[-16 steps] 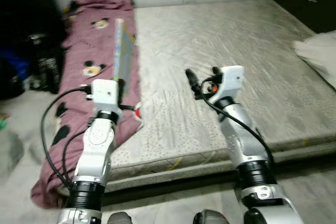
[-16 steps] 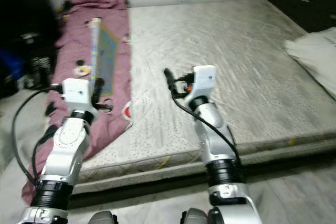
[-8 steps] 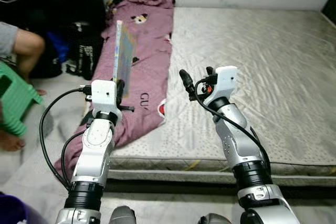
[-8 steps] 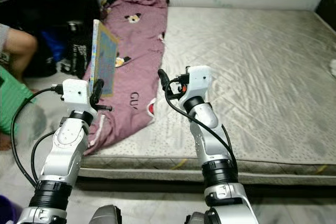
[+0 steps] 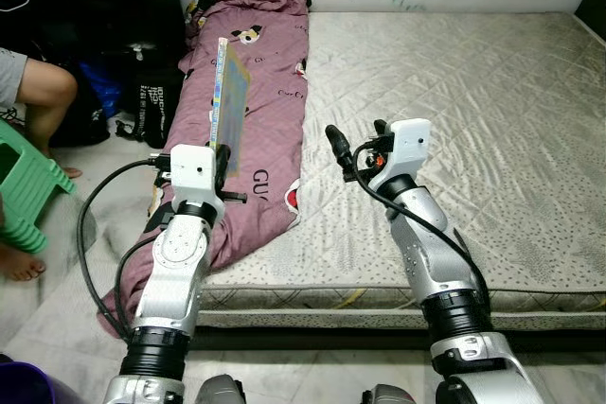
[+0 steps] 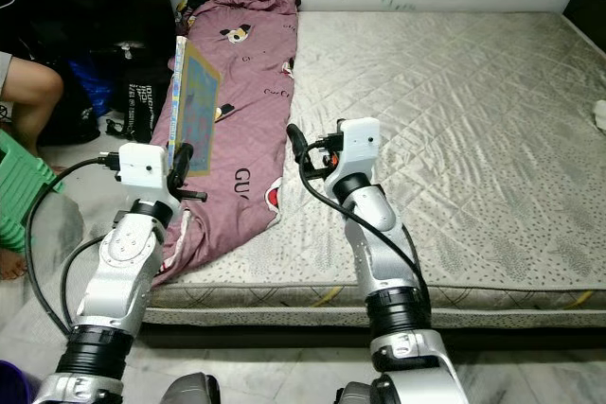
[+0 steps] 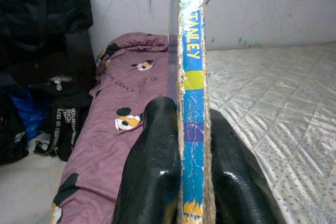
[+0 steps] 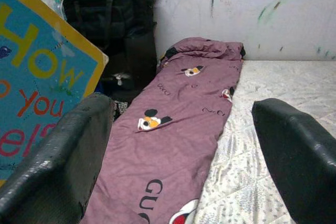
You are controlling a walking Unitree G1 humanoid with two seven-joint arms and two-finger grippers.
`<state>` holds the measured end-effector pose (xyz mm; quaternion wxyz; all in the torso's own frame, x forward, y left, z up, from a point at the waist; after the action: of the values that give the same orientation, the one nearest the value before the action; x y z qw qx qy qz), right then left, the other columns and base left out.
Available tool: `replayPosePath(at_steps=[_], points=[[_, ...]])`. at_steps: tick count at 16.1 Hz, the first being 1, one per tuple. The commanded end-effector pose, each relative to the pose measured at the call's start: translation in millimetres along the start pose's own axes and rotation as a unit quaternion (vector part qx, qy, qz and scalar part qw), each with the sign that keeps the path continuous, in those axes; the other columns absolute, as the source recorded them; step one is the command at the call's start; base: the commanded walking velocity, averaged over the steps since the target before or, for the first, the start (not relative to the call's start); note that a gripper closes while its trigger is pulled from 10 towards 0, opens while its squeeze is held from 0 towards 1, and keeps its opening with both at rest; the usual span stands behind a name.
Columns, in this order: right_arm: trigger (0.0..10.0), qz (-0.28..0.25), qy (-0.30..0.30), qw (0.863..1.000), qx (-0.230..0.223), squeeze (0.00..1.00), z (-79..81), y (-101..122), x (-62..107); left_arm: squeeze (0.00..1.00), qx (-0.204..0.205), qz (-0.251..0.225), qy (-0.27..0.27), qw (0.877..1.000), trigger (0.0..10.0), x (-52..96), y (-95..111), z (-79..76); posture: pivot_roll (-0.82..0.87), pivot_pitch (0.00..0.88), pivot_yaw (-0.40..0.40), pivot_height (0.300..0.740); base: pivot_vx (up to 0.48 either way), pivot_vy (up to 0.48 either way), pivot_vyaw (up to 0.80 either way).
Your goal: Clean up the room
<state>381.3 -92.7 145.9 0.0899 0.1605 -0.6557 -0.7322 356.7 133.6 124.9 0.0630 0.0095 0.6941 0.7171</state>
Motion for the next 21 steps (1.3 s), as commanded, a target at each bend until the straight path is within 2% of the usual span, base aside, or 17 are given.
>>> replayPosePath(at_steps=[1, 5, 8, 11, 21], points=[[10.0, -0.005, 0.008, 1.000, 0.005, 0.00, 4.0, 3.0, -2.2, 0.00, -0.003, -0.024, 0.001, 1.000, 10.0, -2.6, 11.2, 2.8, -0.08, 0.000, 0.004, 0.740, 0.000, 0.000, 0.80], [10.0, -0.005, 0.007, 1.000, 0.004, 0.00, 3.4, 3.1, -2.7, 0.00, -0.002, -0.024, 0.001, 1.000, 10.0, -3.1, 11.7, 2.7, -0.08, 0.000, 0.005, 0.740, 0.000, 0.000, 0.61], [10.0, -0.003, 0.006, 1.000, 0.005, 0.00, 2.8, 2.3, -2.7, 0.00, 0.000, -0.025, 0.000, 1.000, 10.0, -3.4, 11.7, 2.1, -0.08, 0.000, 0.004, 0.740, 0.000, -0.311, 0.00], [10.0, -0.002, 0.006, 1.000, 0.005, 0.00, 2.6, 2.1, -2.6, 0.00, 0.014, -0.027, 0.001, 1.000, 10.0, -3.0, 11.9, 1.5, -0.08, 0.000, 0.002, 0.740, 0.000, 0.000, 0.00], [10.0, -0.001, 0.003, 1.000, 0.009, 0.00, 1.2, 1.6, -2.7, 0.00, 0.024, -0.036, 0.012, 0.999, 10.0, -3.2, 14.0, 3.3, -0.08, 0.000, 0.000, 0.740, 0.000, 0.000, 0.00]])
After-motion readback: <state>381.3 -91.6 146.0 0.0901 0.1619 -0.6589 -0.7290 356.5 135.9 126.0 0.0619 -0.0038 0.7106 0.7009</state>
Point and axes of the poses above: a point about 5 cm out from each wrist's last joint towards the gripper, its own x axis pointing back from the gripper into the wrist, its own y axis along the axis of the wrist's last joint, z = x × y, the point moved 5 cm from there along -x, pointing out of the wrist towards the gripper, and after that the axes turned 1 degree about x, right-handed, at the moved point
